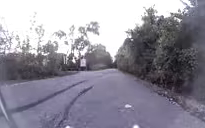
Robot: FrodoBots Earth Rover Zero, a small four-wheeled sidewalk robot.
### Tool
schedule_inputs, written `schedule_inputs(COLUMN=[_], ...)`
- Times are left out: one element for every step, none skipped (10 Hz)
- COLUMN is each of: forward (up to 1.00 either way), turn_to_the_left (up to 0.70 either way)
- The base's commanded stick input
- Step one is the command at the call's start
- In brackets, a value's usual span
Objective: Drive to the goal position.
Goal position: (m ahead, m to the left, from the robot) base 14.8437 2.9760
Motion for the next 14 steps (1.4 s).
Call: schedule_inputs(forward=[0.70, 0.70, 0.70, 0.70, 0.70, 0.70, 0.70, 0.70, 0.70, 0.70, 0.70, 0.70, 0.70, 0.70], turn_to_the_left=[0.00, 0.00, 0.00, 0.00, 0.00, 0.00, 0.00, 0.00, 0.00, 0.00, 0.00, 0.00, 0.00, 0.00])
